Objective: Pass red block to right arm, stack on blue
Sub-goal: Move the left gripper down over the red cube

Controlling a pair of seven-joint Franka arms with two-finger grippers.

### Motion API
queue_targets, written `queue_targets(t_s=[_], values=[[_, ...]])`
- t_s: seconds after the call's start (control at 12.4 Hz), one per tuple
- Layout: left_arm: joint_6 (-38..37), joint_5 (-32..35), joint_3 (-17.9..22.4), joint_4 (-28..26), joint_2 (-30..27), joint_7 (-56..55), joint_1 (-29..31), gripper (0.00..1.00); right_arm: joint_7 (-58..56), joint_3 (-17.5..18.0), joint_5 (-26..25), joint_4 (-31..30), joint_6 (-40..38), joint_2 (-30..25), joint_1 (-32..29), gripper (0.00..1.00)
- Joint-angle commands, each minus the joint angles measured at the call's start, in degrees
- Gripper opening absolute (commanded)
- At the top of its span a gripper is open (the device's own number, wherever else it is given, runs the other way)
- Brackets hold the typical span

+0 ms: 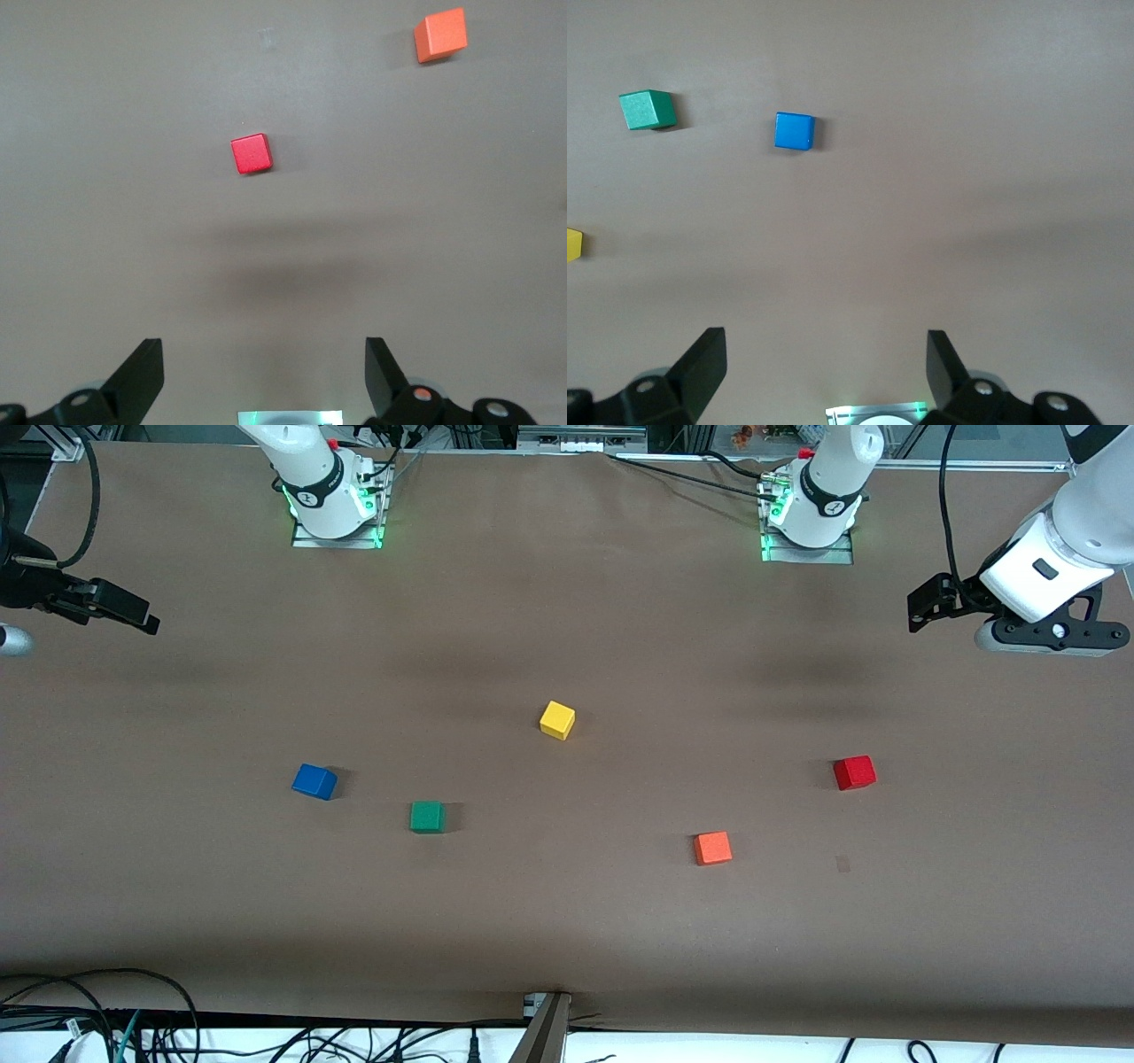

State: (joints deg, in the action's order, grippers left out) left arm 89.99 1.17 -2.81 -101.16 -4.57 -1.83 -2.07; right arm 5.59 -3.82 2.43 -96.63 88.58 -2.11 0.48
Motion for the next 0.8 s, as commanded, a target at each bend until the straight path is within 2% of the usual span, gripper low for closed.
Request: queue_targets(t_s=[0.0,0.24,0.48,0.72], values=[[-0.2,0.6,-0.1,-0.3,0.6,1.0,0.2,1.00,-0.8,-0.2,0.8,1.1,-1.0,0.3,0.0,1.00],[0.0,0.8,-0.1,0.8,2.4,1.0,0.1,1.00,-0.8,-0.2,0.8,1.1,-1.0,0.3,0.0,1.00],[-0.2,0.7,0.0,5.5,7.1,0.5,0.2,1.00,-0.8,-0.2,0.8,1.1,-1.0,0.3,0.0,1.00],[-1.0,0.0,0.3,6.2,8.4,0.5,0.6,1.00,-0.8,-0.2,0.8,1.1,-1.0,0.3,0.0,1.00]])
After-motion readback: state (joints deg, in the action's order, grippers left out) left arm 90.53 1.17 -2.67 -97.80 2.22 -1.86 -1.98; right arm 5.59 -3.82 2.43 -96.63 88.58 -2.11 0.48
